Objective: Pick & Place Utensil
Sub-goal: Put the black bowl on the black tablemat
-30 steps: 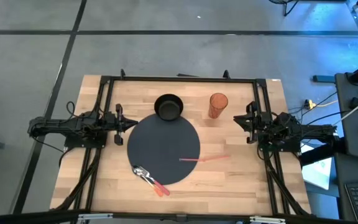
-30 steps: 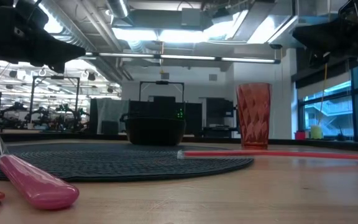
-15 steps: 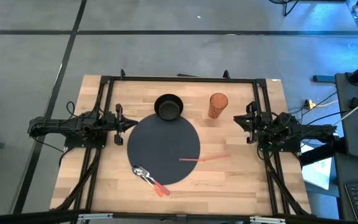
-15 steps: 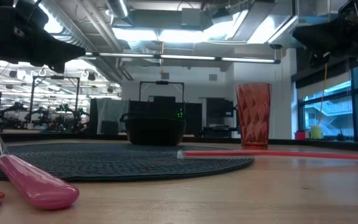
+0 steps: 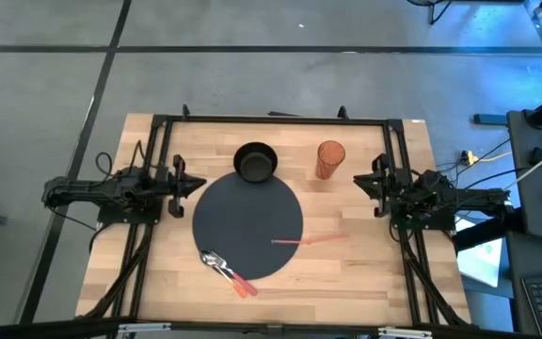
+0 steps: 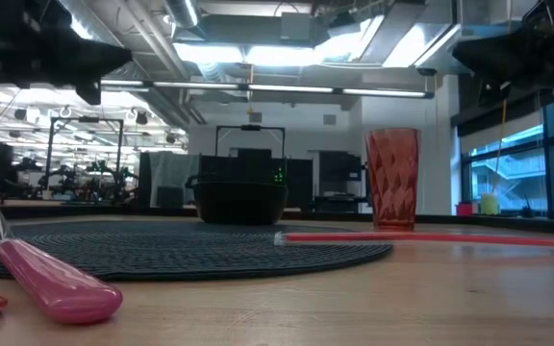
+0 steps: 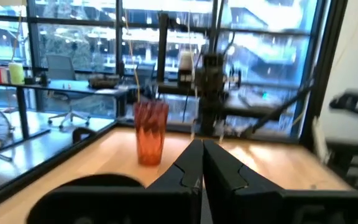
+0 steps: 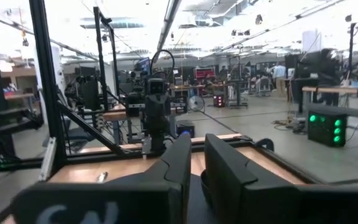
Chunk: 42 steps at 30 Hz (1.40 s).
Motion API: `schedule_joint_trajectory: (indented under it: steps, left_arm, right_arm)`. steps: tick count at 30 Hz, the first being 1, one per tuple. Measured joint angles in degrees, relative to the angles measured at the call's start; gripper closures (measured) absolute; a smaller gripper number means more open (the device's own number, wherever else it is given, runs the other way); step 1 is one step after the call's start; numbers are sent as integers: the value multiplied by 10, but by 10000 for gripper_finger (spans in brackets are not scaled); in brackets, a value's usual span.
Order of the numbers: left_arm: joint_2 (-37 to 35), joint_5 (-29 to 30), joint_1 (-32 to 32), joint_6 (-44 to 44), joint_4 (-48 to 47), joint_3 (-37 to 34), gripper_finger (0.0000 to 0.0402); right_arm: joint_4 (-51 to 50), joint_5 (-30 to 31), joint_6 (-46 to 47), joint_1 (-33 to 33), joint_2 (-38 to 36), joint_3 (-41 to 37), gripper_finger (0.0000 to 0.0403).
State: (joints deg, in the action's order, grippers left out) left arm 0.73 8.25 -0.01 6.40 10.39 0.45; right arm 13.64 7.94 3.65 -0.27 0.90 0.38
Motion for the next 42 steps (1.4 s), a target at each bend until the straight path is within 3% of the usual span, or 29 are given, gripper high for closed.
schedule_joint_trajectory:
  steps: [4, 10, 19, 27, 34, 38, 42]
  left_arm:
    - [0, 0, 0, 55, 19, 0, 398]
    - [0, 13, 0, 64, 17, 0, 398]
    - [48, 107, 0, 24, 56, 18, 398]
    - [197, 159, 0, -36, 48, 144, 398]
    - [384, 239, 1, -38, -54, 305, 393]
    - [478, 241, 19, -24, -133, 402, 367]
    - [556, 219, 47, -14, -225, 485, 314]
  right_arm:
    - [0, 0, 28, 0, 0, 0, 354]
    - [0, 0, 35, 0, 0, 0, 354]
    - [-6, 21, 28, 0, 1, 0, 354]
    - [-19, 30, 1, 0, 1, 0, 354]
    - [-27, 30, -23, 0, 1, 0, 354]
    - [-43, 30, -22, 0, 1, 0, 354]
    - [-44, 30, -22, 0, 1, 0, 354]
